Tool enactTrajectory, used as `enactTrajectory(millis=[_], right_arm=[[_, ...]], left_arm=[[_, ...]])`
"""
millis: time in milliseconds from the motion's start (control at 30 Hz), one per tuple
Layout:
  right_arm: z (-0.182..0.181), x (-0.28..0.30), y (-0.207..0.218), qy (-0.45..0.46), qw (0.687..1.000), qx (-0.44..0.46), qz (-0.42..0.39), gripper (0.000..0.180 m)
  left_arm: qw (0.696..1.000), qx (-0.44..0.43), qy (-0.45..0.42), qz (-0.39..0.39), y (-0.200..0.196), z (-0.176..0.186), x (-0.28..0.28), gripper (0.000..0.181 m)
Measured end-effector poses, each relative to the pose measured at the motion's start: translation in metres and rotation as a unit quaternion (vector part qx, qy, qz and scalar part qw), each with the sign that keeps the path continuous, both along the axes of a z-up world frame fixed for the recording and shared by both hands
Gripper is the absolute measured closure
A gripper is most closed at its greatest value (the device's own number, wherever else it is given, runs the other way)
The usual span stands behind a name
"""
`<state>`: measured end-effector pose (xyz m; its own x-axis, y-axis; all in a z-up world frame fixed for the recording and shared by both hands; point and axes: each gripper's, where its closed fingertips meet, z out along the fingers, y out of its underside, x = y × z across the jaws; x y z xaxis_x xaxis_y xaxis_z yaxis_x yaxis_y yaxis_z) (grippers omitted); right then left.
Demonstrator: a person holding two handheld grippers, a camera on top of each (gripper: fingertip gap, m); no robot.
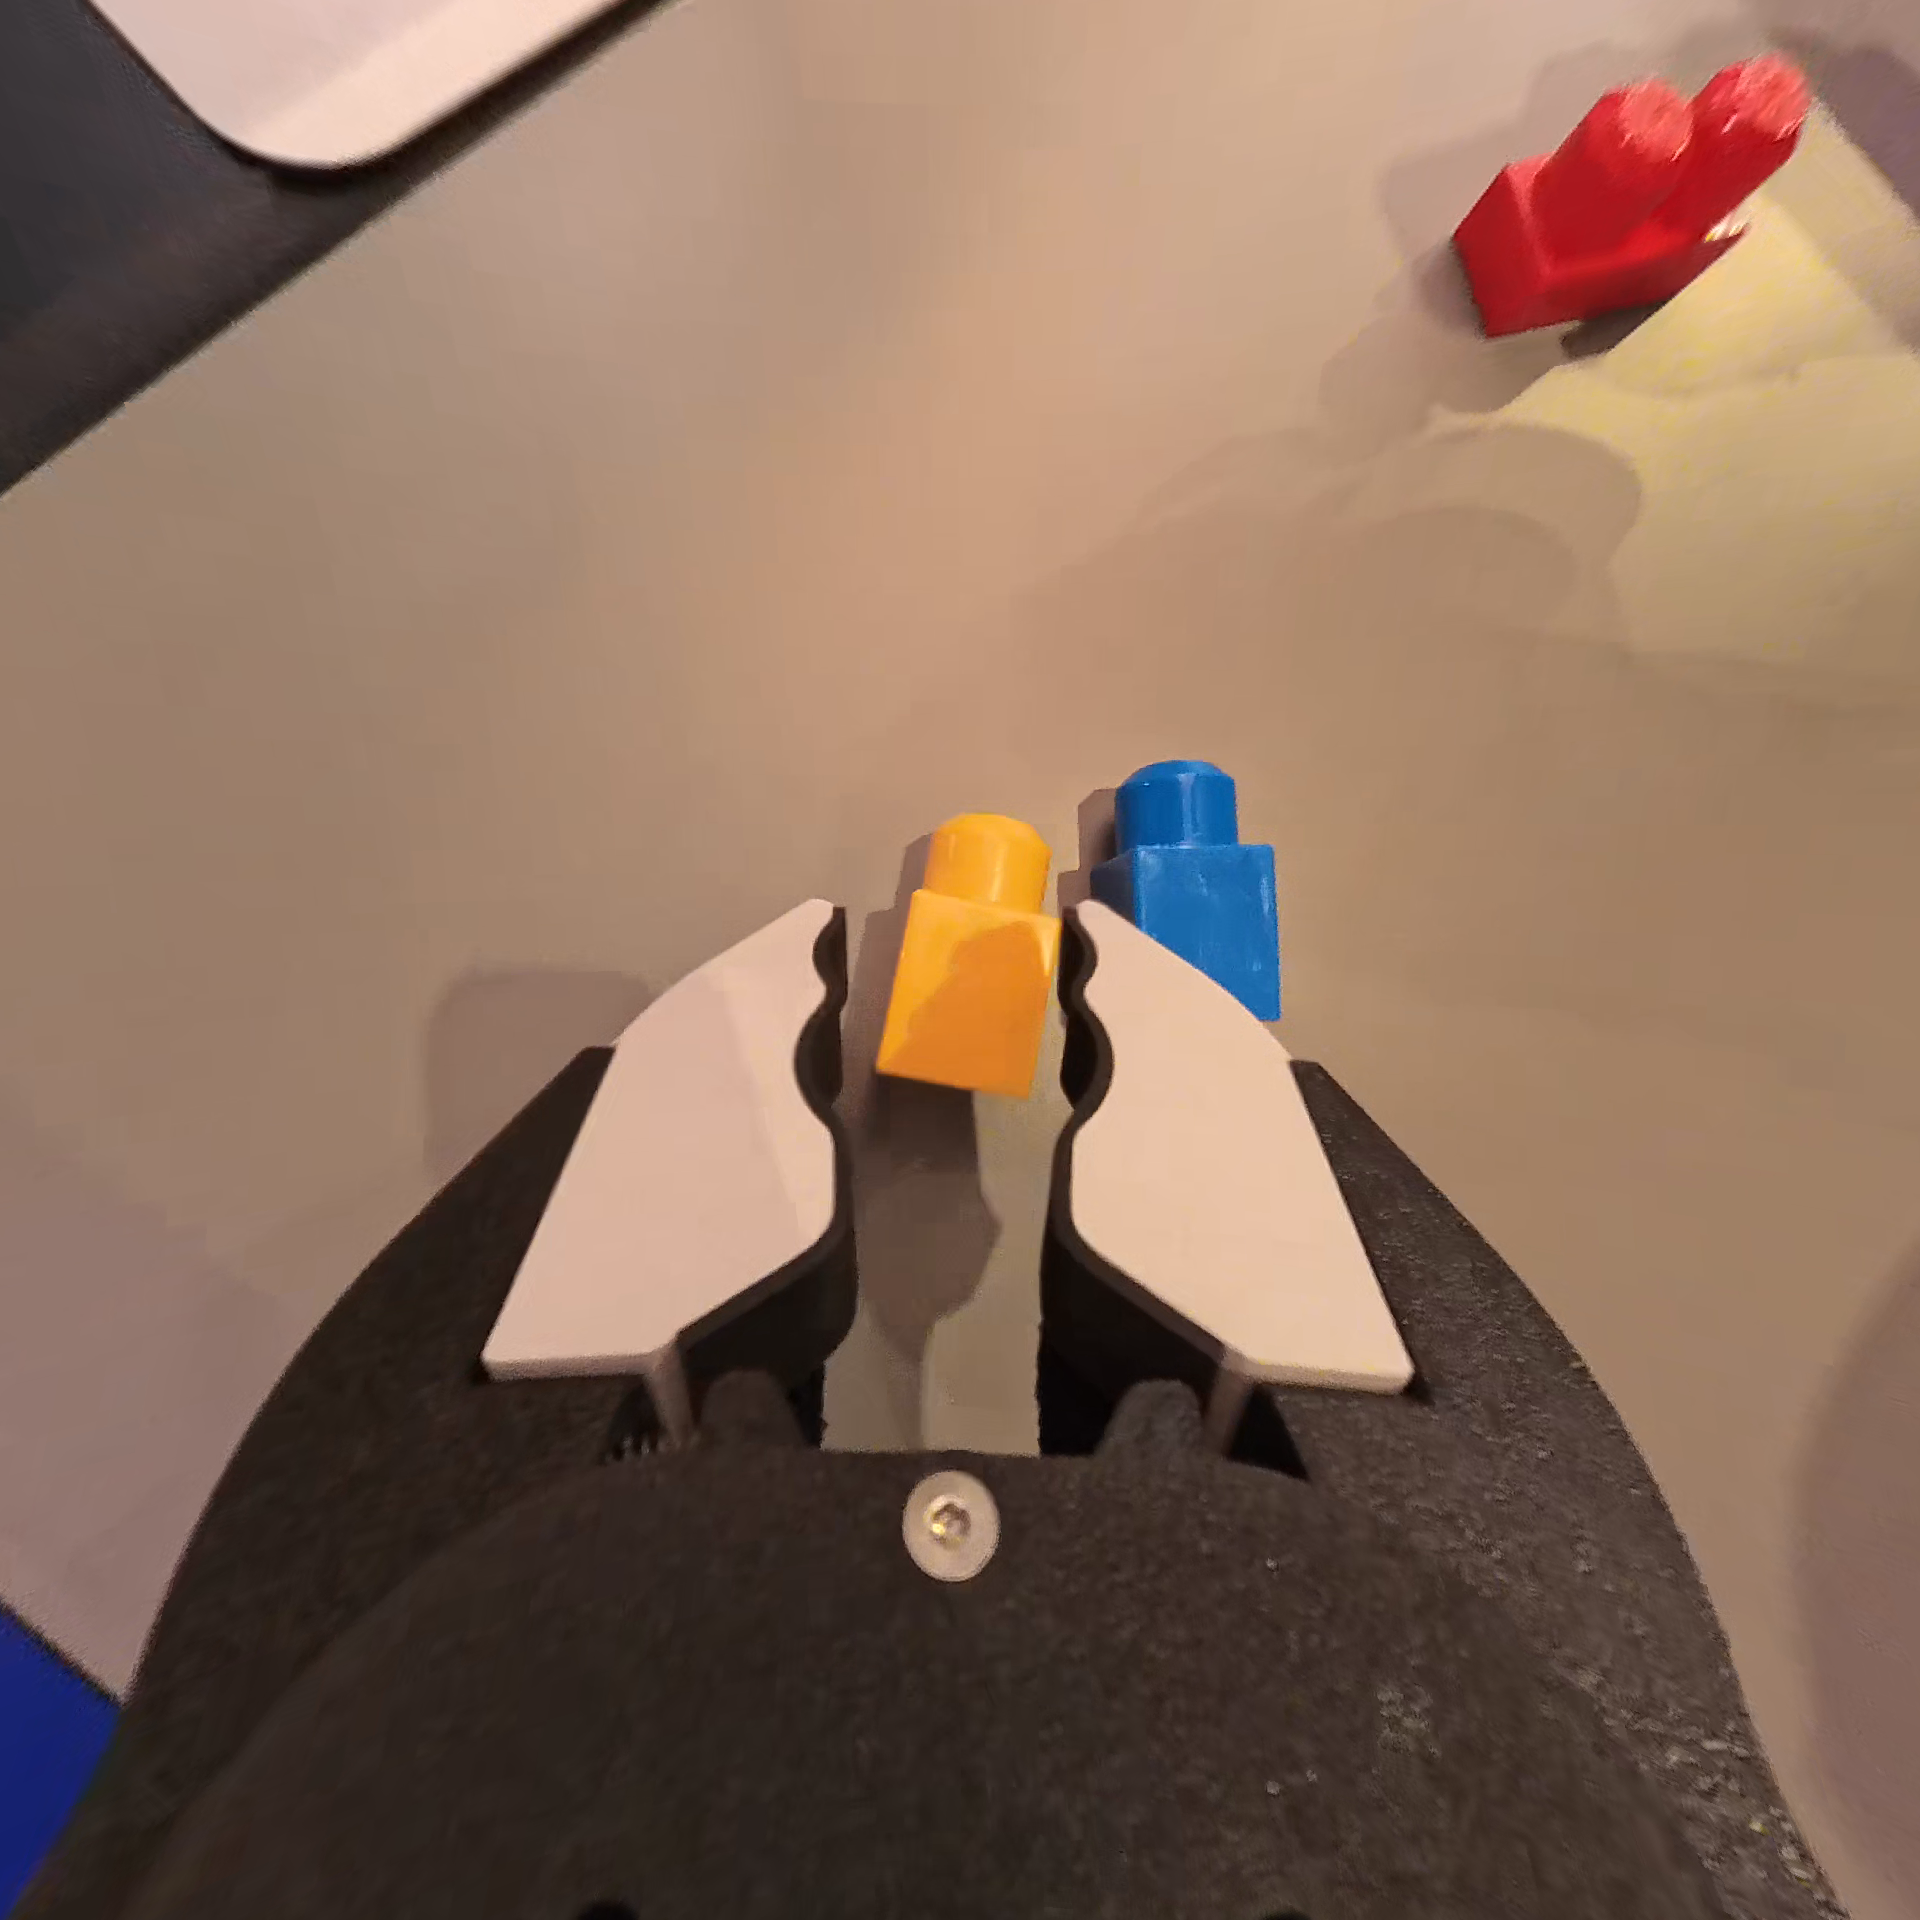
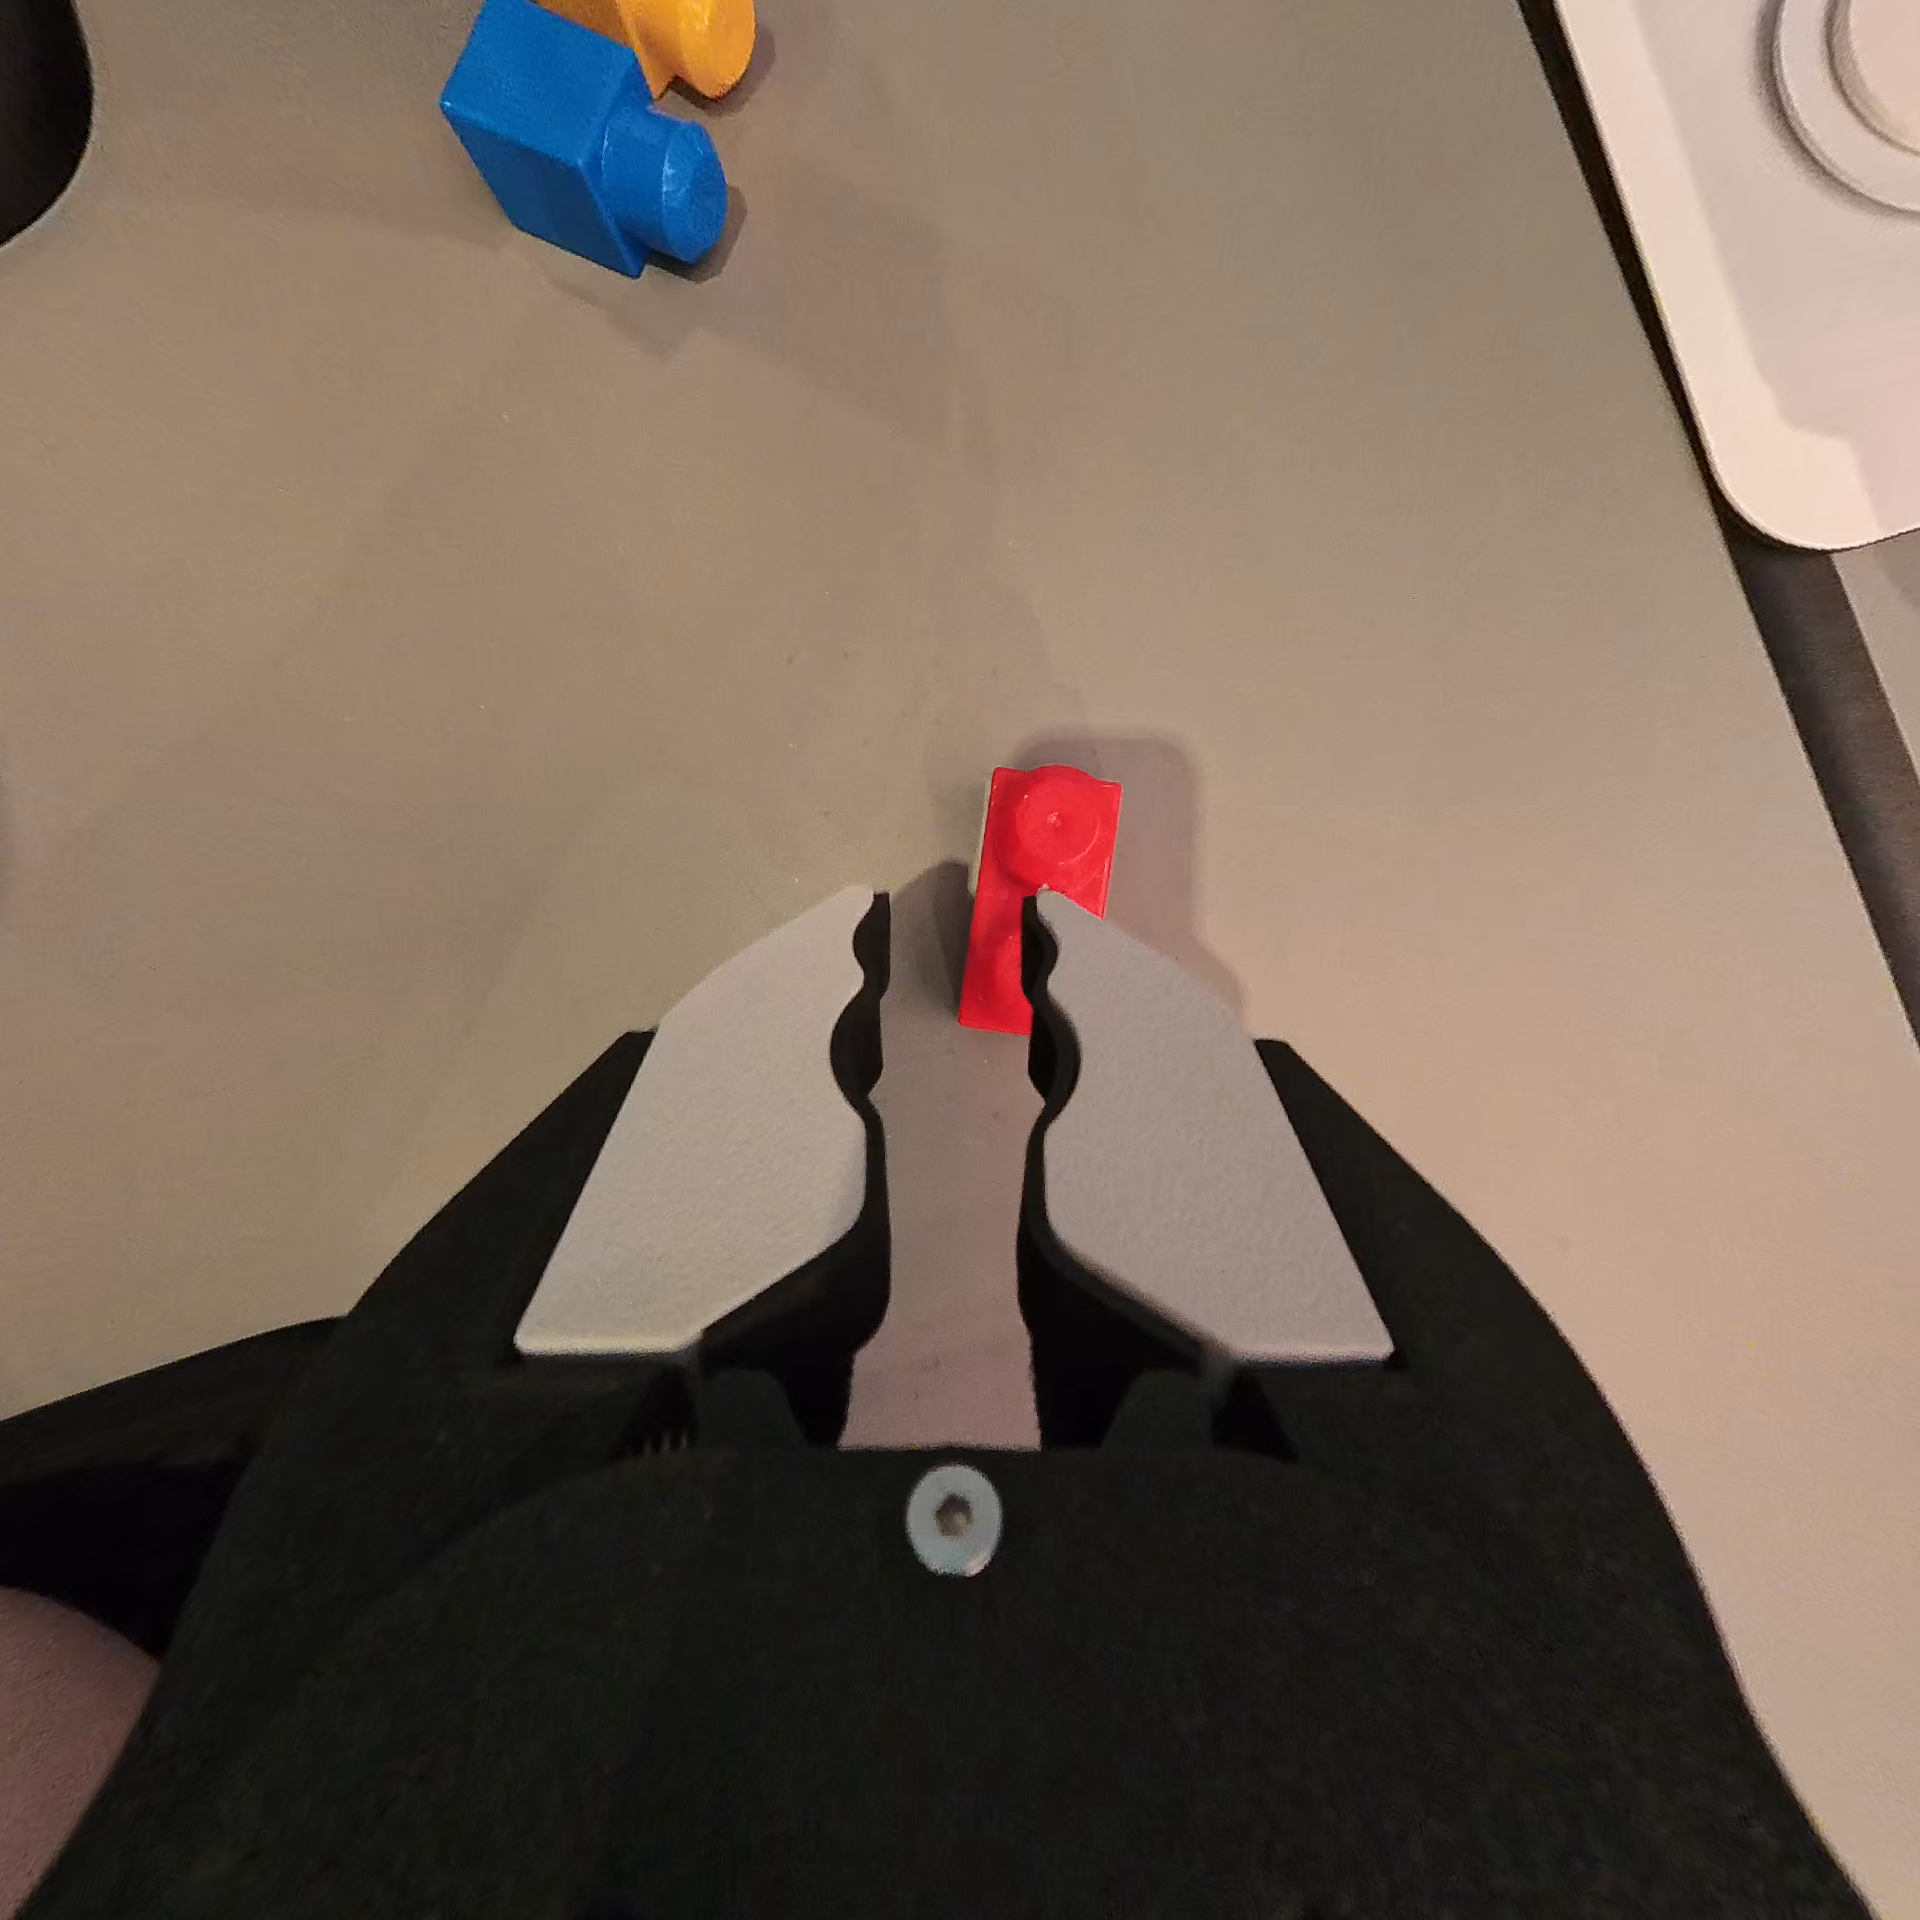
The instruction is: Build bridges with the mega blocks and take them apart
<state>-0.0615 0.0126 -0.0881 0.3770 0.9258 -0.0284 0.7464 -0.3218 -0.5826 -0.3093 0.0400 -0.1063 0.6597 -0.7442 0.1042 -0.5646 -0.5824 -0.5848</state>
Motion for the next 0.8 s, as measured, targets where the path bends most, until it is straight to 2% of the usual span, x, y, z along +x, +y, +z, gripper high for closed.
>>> enactTrajectory(millis=[133, 267, 433, 567, 700, 800], right_arm=[[-0.001, 0.0, 0.0, 0.0, 1.0, -0.002, 0.002, 0.156], [-0.001, -0.002, 0.0, 0.0, 1.0, -0.003, 0.004, 0.156], [-0.004, -0.001, 0.0, -0.007, 1.0, -0.007, 0.004, 0.156], [-0.005, -0.001, 0.0, -0.006, 1.0, -0.008, 0.003, 0.156], [-0.008, 0.0, -0.001, -0.014, 1.0, -0.012, 0.006, 0.157], [-0.008, 0.0, -0.001, -0.016, 1.0, -0.01, 0.006, 0.157]], left_arm=[[0.998, 0.0, -0.045, 0.036, 0.0, 0.004, -0.023, 0.149], [0.992, -0.054, -0.111, 0.041, -0.007, -0.008, -0.026, 0.158], [0.991, -0.044, -0.123, 0.037, 0.0, -0.011, -0.028, 0.154], [0.987, -0.083, -0.135, 0.023, -0.007, -0.018, -0.022, 0.151], [0.982, -0.092, -0.163, 0.024, -0.007, -0.016, -0.016, 0.162], [0.978, -0.094, -0.183, 0.031, -0.007, -0.016, -0.012, 0.162]])
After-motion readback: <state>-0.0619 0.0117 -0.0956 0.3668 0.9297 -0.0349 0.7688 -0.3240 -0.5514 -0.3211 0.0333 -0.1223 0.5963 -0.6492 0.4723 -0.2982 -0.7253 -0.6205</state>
